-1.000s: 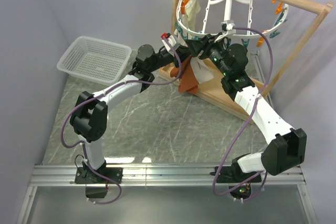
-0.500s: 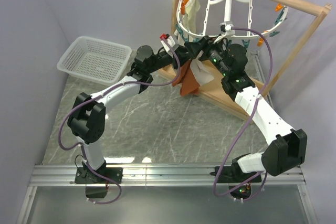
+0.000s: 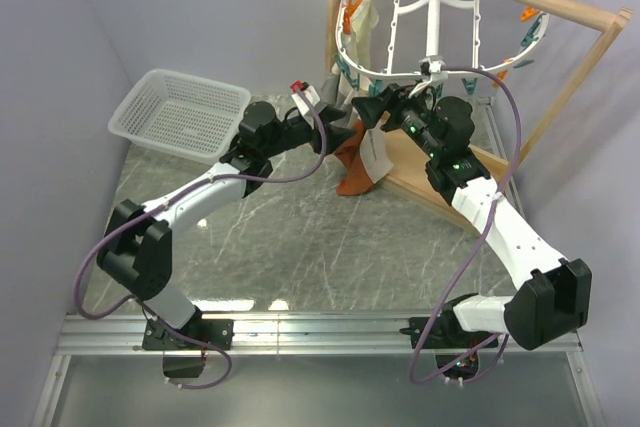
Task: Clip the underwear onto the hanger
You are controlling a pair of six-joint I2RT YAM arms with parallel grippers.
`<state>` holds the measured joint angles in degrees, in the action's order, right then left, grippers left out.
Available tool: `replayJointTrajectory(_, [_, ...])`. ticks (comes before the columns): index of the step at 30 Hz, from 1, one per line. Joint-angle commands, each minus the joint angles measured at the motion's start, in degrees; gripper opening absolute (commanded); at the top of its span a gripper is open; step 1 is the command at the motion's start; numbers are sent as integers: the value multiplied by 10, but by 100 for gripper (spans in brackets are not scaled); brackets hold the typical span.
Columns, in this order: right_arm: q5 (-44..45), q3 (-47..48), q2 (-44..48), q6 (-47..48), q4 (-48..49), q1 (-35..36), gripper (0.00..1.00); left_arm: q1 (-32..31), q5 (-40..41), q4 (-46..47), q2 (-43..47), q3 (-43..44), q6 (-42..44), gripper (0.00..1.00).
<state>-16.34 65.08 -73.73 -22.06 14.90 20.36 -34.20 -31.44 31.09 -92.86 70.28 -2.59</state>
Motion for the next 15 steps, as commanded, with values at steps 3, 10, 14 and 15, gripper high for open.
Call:
replayJointTrajectory(3, [-35, -35, 35, -16, -10, 3, 77, 2, -22, -43, 78, -40, 6, 57])
replayJointTrajectory(10, [-71, -66, 72, 3, -28, 26, 77, 2, -34, -97, 146, -74, -2, 58])
replayJointTrajectory(14, [-78, -108, 118, 74, -46, 51, 76, -2, -53, -143, 184, -76, 4, 61])
replayJointTrajectory(15, [-80, -119, 141, 80, -60, 51, 76, -4, -54, -153, 191, -76, 15, 64])
